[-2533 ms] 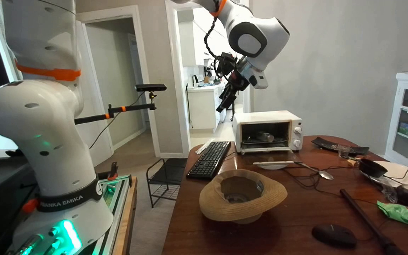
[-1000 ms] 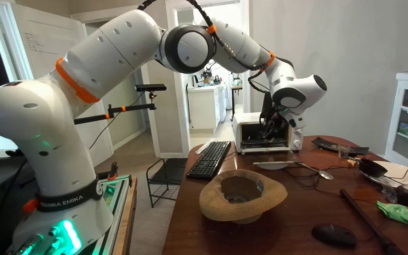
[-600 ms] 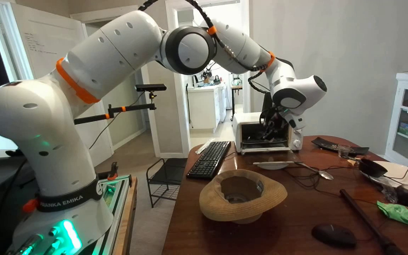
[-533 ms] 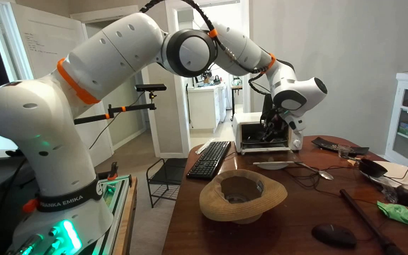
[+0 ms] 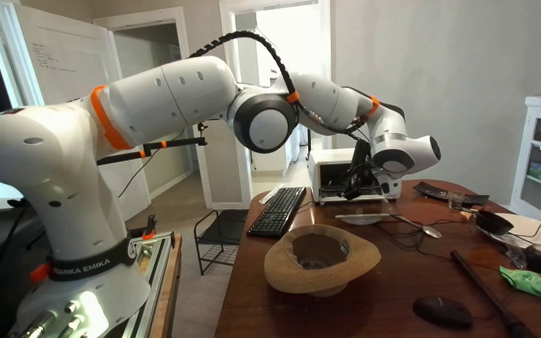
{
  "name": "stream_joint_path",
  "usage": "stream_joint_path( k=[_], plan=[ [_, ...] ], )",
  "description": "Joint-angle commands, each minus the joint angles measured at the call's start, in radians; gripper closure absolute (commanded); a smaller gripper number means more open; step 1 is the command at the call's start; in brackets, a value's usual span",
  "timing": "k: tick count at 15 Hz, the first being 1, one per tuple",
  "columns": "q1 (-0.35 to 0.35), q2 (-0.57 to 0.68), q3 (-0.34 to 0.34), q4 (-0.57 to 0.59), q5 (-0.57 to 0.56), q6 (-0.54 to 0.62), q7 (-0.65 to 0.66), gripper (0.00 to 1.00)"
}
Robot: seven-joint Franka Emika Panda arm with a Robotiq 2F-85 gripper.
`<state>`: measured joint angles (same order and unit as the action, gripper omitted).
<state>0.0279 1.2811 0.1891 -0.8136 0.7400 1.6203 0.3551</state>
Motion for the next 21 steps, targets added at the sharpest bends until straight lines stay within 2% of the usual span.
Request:
stream_joint_path(
  k=[1,6,7,8,12,14,18,19,21],
  plan=[
    [0.020,0.161,0.045,0.239,0.046,-0.018,0.139,0.00],
    [0.047,0.231,0.089,0.330,0.087,0.081,0.261,0.00],
    [0.044,0.219,0.093,0.305,0.086,0.104,0.269,0.00],
    [0.035,0.172,0.081,0.245,0.066,0.073,0.225,0.00],
    [0.036,0.174,0.082,0.244,0.066,0.079,0.227,0.00],
    [0.044,0.219,0.083,0.292,0.065,0.094,0.277,0.00],
    [0.046,0.254,0.093,0.295,0.076,0.102,0.346,0.00],
    [0.040,0.207,0.089,0.210,0.092,0.132,0.336,0.00],
    [0.042,0.211,0.097,0.205,0.103,0.138,0.357,0.00]
  ],
)
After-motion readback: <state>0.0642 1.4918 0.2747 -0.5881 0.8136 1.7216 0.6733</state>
